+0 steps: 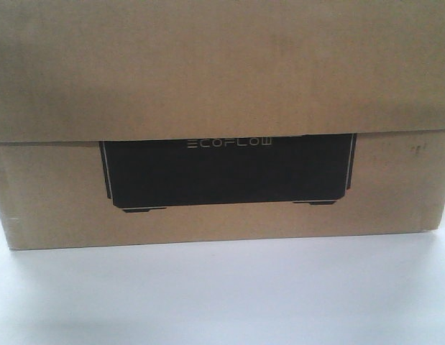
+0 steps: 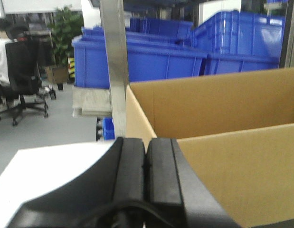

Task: Grab box from left shelf to table start

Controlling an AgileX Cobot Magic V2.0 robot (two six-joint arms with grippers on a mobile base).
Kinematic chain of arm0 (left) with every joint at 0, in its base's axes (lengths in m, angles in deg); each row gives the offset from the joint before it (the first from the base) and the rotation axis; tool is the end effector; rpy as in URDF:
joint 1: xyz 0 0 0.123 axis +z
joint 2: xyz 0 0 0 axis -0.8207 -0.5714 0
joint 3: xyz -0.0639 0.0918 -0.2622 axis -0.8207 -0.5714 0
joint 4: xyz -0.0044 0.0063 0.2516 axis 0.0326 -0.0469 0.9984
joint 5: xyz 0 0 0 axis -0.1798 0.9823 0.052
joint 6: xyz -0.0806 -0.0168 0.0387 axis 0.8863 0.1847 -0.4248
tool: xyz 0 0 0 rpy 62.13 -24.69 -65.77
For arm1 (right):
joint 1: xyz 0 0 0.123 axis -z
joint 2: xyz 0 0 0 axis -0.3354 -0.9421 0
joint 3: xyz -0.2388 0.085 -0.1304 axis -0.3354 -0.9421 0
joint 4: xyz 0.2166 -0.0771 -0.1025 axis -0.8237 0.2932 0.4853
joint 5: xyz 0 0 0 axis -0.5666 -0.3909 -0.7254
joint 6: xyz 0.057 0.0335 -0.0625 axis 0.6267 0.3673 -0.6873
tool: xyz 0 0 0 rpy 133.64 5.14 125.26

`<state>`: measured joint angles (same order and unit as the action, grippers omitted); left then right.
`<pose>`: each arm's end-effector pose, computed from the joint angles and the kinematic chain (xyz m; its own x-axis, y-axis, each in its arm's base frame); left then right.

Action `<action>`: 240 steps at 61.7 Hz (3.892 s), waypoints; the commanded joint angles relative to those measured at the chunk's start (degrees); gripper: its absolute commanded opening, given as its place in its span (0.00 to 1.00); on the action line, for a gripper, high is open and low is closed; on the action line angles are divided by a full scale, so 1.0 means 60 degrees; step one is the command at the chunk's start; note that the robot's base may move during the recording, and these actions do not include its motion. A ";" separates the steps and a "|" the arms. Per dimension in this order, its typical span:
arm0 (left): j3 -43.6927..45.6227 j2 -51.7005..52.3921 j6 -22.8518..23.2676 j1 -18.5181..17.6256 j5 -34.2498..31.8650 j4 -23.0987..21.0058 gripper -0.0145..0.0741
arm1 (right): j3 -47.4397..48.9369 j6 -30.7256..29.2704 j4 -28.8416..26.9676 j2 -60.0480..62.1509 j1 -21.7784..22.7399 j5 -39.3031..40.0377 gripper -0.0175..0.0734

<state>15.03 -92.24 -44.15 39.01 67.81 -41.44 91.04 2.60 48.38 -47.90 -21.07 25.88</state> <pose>0.0734 -0.0201 0.3209 0.1744 0.1130 -0.9782 0.2427 0.9578 0.1539 0.0619 0.0050 0.3029 -0.0406 0.1000 -0.9942 -0.0592 0.9930 0.1023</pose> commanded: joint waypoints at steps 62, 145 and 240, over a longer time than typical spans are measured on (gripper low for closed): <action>0.0266 -0.0013 0.0037 -0.0003 -0.0892 0.0077 0.09 | -0.2217 -0.0124 0.0675 0.2208 0.0125 0.1682 0.21; -0.0482 0.0414 -0.4563 0.0172 -0.0272 -0.4527 0.09 | -0.3836 -0.0103 0.0675 0.2278 0.0125 0.3445 0.21; -0.4217 0.3188 -0.3939 0.1913 -0.0829 -0.4600 0.09 | -0.3836 -0.0103 0.0675 0.2278 0.0125 0.3401 0.21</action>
<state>-8.64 -74.02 -68.14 50.68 67.72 -69.17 67.57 2.60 51.84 -34.36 -20.62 41.57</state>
